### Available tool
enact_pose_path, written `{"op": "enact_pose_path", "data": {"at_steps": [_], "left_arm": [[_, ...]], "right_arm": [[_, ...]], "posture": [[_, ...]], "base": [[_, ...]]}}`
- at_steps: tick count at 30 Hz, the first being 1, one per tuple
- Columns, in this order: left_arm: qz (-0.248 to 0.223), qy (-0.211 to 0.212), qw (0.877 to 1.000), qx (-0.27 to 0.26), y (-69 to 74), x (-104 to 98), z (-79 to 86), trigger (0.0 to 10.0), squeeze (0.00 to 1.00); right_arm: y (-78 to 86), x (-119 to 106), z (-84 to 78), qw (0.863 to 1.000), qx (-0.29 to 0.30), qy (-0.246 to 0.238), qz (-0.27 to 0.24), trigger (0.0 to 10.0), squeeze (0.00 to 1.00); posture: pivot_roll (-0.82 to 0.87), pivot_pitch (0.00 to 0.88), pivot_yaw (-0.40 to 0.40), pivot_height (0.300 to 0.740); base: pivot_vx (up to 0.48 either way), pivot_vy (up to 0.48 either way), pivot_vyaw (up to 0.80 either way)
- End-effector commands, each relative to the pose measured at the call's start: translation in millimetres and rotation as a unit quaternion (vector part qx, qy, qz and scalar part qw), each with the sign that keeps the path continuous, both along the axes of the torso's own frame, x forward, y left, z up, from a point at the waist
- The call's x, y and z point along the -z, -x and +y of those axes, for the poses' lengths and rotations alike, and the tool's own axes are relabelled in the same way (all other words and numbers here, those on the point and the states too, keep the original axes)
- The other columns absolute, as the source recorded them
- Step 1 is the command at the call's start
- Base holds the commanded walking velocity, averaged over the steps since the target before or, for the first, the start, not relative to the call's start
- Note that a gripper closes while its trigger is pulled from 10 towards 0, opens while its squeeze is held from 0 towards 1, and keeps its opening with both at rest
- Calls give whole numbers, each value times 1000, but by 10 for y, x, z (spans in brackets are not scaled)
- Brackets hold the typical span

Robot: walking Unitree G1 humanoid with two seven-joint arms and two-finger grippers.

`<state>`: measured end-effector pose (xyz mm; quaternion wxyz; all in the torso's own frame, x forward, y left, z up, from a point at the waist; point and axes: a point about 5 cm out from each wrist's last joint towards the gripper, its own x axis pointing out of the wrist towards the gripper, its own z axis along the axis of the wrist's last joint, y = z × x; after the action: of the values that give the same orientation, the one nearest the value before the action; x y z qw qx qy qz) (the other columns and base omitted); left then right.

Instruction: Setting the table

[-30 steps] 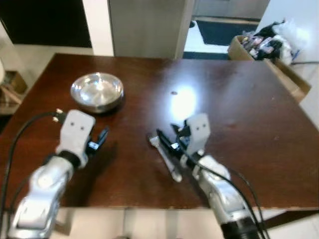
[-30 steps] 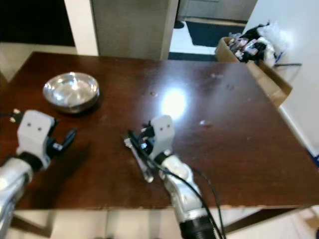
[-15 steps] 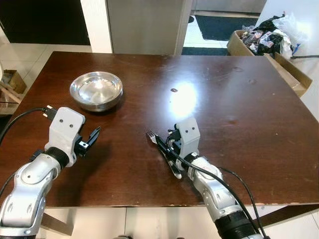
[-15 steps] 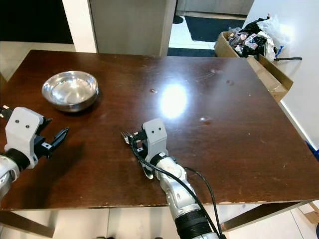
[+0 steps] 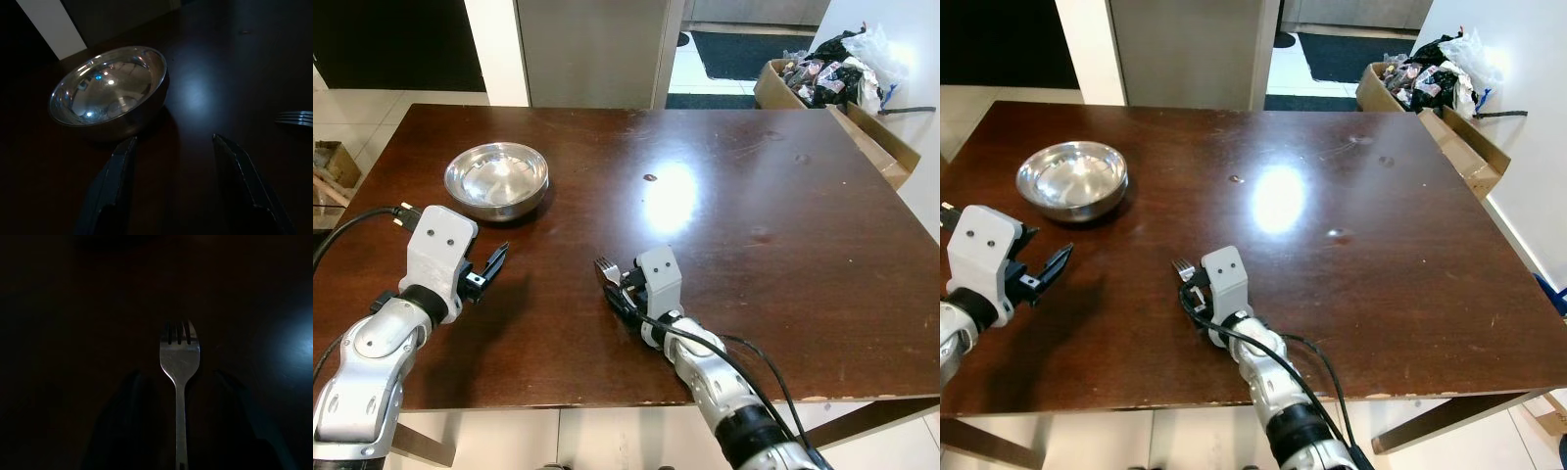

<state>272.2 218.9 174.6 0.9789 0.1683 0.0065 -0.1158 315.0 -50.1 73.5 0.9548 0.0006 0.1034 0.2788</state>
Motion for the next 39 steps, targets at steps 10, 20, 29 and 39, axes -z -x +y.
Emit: {"op": "enact_pose_path", "data": {"at_steps": [10, 20, 29, 39], "left_arm": [[11, 9, 1000, -1, 9, 68, -63, 10000, 0], [10, 12, 1000, 5, -9, 70, -97, 10000, 0], [8, 23, 1000, 7, -11, 85, -194, 10000, 0], [-4, 48, 999, -10, -18, 103, -338, 10000, 0]], "right_arm": [[71, 261, -117, 999, 16, 5, 52, 0, 0], [55, 235, -123, 999, 18, -14, 47, 0, 0], [-62, -175, -230, 996, 50, -51, -57, 4824, 0], [-3, -1018, -472, 965, 77, -148, -204, 10000, 0]], "posture": [[43, 9, 32, 740], [36, 7, 35, 740], [33, 12, 33, 740], [4, 18, 42, 740]], "base": [[0, 0, 0], [0, 0, 0], [0, 0, 0], [0, 0, 0]]}}
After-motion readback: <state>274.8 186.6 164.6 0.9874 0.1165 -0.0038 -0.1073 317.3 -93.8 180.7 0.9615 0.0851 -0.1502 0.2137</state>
